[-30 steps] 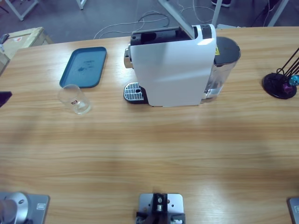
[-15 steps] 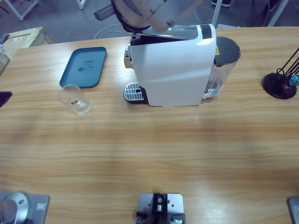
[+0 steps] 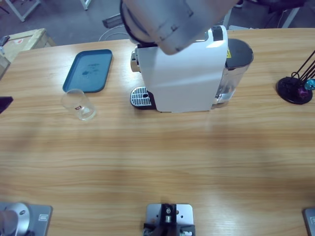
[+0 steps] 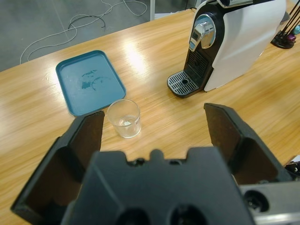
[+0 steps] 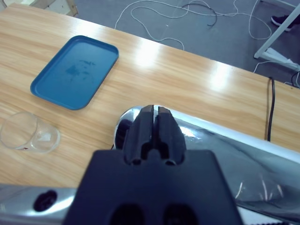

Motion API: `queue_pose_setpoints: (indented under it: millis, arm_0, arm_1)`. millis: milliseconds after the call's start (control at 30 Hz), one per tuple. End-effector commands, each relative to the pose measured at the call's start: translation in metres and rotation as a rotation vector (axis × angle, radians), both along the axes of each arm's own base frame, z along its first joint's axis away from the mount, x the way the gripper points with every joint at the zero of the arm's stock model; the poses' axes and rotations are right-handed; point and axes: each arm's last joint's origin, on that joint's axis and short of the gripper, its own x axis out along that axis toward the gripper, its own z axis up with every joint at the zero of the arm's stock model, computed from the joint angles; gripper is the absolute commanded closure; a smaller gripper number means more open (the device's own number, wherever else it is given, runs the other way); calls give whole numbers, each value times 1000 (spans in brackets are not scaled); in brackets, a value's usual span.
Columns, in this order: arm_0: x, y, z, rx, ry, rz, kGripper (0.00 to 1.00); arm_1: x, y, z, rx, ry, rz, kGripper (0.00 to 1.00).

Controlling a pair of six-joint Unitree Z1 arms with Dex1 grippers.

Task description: Pour coffee

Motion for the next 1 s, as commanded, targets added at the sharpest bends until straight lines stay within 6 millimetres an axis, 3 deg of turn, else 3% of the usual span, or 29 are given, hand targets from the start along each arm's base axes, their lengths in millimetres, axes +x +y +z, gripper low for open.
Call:
queue_pose_setpoints:
  millis: [33,133,200,267,333,367,400,433,533,600,667,767,867,1000]
  arm_0:
    - [3,-4,-12,37,35,-20,101]
    - [3,-5,-13,38,37,-21,101]
    - [4,-5,-13,43,42,-22,90]
    - [9,-10,-14,62,65,-27,18]
    - [21,-23,-18,107,119,-30,18]
    - [28,-29,-20,123,143,-26,18]
    - [37,-37,-25,140,171,-21,18]
    - [48,-47,-31,165,205,-17,18]
    - [86,-79,-59,238,314,30,18]
    - [102,-86,-70,243,321,131,18]
    - [111,-89,-72,238,283,222,18]
    - [103,-78,-58,183,195,262,18]
    - [88,-64,-61,147,160,275,18]
    - [73,-51,-92,145,227,304,18]
  arm_1:
    - [-11,12,-125,-235,180,32,1000]
    - [-11,12,-124,-224,179,27,1000]
    - [-13,6,-98,-183,151,29,1000]
    - [-13,-11,-45,-110,98,58,1000]
    - [-17,-49,22,-5,24,119,1000]
    - [-19,-69,54,63,8,180,947]
    - [-22,-99,88,141,17,254,136]
    - [-29,-124,110,176,31,298,0]
    - [-70,-193,156,165,23,346,0]
    - [-102,-231,166,114,49,353,0]
    - [-127,-260,161,85,83,346,0]
    - [-153,-292,147,78,130,317,0]
    - [-164,-305,135,69,161,298,0]
    - [-163,-303,128,61,173,292,0]
